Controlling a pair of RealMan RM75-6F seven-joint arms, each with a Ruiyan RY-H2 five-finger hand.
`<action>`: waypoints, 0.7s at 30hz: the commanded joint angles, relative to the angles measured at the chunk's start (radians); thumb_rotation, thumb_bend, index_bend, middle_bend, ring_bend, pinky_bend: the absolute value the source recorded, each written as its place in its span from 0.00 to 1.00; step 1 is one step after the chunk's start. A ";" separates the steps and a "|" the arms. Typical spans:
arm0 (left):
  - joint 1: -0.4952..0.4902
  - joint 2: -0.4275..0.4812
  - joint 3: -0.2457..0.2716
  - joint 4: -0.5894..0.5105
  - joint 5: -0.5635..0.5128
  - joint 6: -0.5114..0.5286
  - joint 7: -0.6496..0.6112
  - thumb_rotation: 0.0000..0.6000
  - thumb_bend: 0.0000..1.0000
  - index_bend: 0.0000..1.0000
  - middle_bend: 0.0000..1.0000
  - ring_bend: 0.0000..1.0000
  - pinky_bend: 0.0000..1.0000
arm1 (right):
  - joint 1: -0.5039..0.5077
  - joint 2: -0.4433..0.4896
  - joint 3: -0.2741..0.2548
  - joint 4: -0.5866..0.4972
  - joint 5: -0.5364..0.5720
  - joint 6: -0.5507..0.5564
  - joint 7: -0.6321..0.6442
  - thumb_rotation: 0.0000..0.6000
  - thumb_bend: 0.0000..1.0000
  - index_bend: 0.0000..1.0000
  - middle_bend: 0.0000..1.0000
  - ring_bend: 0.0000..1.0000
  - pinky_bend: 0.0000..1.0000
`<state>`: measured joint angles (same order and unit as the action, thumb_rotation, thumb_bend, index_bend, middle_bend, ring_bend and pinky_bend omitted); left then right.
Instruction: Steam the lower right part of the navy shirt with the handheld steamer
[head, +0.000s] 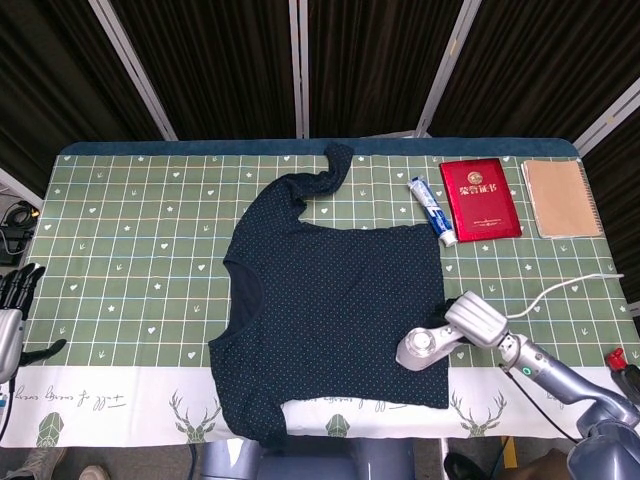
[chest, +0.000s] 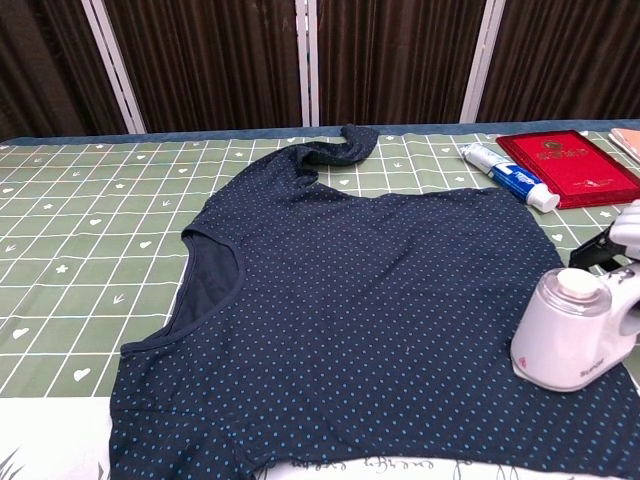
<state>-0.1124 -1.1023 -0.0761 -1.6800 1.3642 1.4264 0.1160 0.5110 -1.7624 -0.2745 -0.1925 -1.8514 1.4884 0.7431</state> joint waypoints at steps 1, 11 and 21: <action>-0.001 -0.001 0.001 -0.001 0.001 -0.001 0.002 1.00 0.00 0.00 0.00 0.00 0.00 | -0.007 0.007 0.008 0.006 0.010 -0.002 0.012 1.00 0.61 0.78 0.65 0.68 0.93; 0.004 0.006 0.003 -0.009 0.012 0.009 -0.010 1.00 0.00 0.00 0.00 0.00 0.00 | 0.027 0.031 0.131 -0.018 0.125 0.010 0.022 1.00 0.61 0.78 0.64 0.68 0.93; 0.013 0.020 0.005 -0.020 0.030 0.027 -0.036 1.00 0.00 0.00 0.00 0.00 0.00 | 0.052 0.062 0.197 -0.026 0.212 -0.235 -0.049 1.00 0.42 0.68 0.59 0.62 0.85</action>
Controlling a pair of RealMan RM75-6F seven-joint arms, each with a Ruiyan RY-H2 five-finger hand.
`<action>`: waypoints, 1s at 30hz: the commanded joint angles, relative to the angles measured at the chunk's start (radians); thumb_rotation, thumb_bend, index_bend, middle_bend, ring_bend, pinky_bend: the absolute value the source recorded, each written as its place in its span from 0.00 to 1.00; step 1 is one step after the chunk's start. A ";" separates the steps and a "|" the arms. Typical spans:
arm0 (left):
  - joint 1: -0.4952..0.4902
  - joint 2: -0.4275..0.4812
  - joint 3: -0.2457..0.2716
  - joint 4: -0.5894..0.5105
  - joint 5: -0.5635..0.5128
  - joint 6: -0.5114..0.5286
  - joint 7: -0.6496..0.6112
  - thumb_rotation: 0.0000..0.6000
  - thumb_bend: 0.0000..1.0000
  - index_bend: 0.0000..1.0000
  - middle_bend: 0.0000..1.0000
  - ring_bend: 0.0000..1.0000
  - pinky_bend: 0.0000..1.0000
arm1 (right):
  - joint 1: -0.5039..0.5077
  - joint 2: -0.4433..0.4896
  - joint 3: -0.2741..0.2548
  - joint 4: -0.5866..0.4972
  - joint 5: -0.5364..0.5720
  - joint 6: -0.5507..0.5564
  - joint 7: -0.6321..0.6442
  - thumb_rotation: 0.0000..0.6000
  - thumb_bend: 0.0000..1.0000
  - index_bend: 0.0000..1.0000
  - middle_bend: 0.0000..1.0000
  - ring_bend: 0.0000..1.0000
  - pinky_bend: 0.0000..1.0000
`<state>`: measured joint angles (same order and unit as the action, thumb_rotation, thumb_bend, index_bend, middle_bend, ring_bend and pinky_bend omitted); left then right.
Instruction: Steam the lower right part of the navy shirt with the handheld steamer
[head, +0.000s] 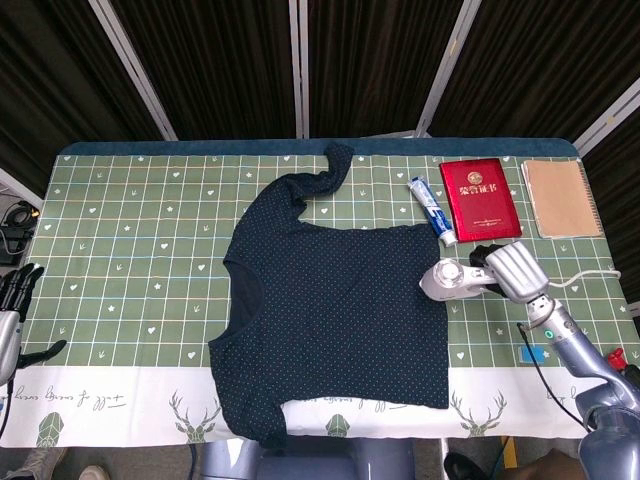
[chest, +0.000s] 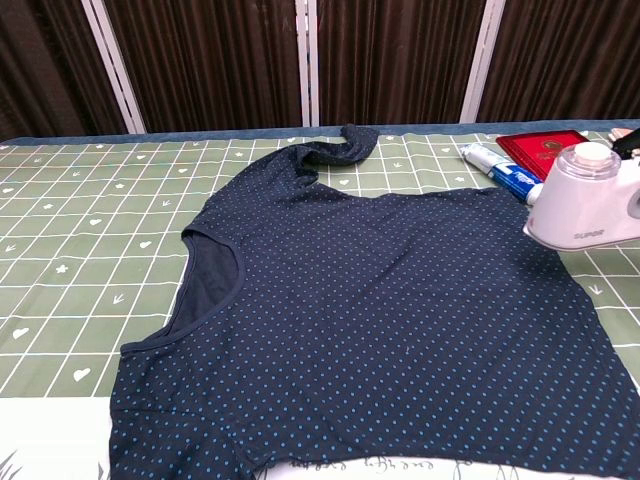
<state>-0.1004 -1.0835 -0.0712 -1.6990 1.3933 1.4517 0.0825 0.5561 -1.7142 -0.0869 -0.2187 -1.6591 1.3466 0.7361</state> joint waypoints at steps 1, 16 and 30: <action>0.001 0.002 0.000 -0.002 0.002 0.002 -0.004 1.00 0.00 0.00 0.00 0.00 0.00 | 0.007 0.016 0.009 -0.001 0.022 -0.112 -0.052 1.00 0.40 0.67 0.58 0.61 0.83; 0.001 0.000 0.001 -0.004 0.003 -0.001 0.000 1.00 0.00 0.00 0.00 0.00 0.00 | 0.002 0.045 -0.009 -0.023 0.021 -0.286 -0.129 1.00 0.03 0.04 0.07 0.11 0.37; 0.008 0.011 0.007 -0.013 0.029 0.018 -0.015 1.00 0.00 0.00 0.00 0.00 0.00 | -0.060 0.211 0.011 -0.307 0.035 -0.150 -0.180 1.00 0.00 0.00 0.00 0.00 0.16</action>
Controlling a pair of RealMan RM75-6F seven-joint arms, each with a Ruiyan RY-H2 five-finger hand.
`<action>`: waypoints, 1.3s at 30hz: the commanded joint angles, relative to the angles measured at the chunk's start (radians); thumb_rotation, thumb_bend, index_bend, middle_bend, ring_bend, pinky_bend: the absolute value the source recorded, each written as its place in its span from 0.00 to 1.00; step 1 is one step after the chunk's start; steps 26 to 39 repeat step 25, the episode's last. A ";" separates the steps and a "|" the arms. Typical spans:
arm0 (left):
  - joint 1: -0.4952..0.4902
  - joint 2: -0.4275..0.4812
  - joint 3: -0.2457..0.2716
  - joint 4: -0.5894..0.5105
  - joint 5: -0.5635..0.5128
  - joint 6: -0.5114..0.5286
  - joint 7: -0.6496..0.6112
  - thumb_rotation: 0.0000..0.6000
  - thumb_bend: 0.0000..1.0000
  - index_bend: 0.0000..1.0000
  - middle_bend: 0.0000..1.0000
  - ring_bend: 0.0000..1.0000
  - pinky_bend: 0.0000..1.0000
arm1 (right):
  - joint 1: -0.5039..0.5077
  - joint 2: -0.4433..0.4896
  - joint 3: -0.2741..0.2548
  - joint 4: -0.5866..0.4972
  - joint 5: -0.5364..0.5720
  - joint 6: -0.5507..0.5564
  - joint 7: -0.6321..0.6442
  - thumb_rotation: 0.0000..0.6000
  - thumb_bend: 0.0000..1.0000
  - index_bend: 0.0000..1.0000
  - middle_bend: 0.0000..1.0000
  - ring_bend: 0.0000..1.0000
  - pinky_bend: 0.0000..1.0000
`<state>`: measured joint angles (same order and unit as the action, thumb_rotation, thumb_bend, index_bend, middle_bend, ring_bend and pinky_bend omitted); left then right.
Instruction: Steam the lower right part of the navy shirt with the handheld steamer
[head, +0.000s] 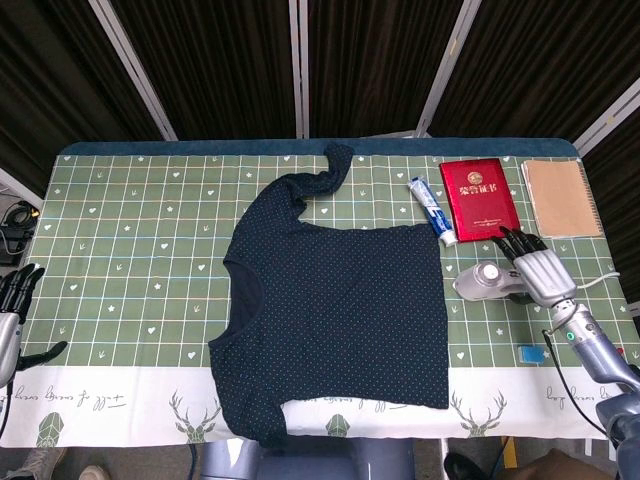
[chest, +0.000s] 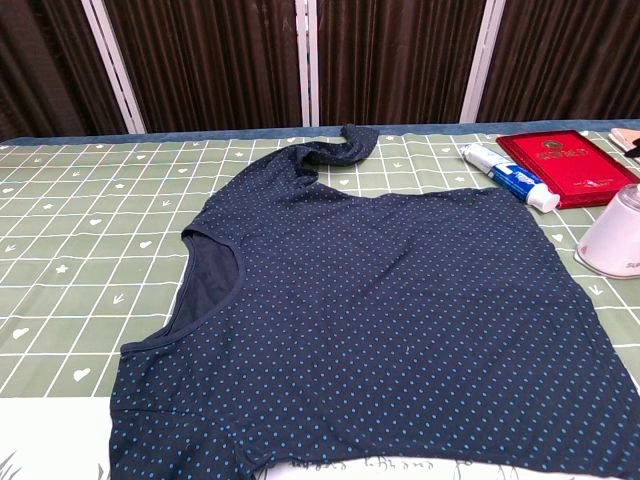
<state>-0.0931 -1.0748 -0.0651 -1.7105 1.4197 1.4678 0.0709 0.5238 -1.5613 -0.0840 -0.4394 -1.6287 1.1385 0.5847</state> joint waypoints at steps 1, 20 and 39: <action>0.002 0.004 0.001 -0.004 0.005 0.004 -0.007 1.00 0.00 0.00 0.00 0.00 0.00 | -0.037 0.079 0.011 -0.124 0.007 0.078 -0.039 1.00 0.00 0.00 0.00 0.00 0.15; 0.018 0.009 0.026 0.002 0.083 0.042 -0.031 1.00 0.00 0.00 0.00 0.00 0.00 | -0.314 0.470 0.052 -1.167 0.171 0.362 -0.637 1.00 0.00 0.00 0.00 0.00 0.00; 0.019 0.006 0.028 0.007 0.090 0.043 -0.038 1.00 0.00 0.00 0.00 0.00 0.00 | -0.333 0.475 0.058 -1.220 0.188 0.358 -0.663 1.00 0.00 0.00 0.00 0.00 0.00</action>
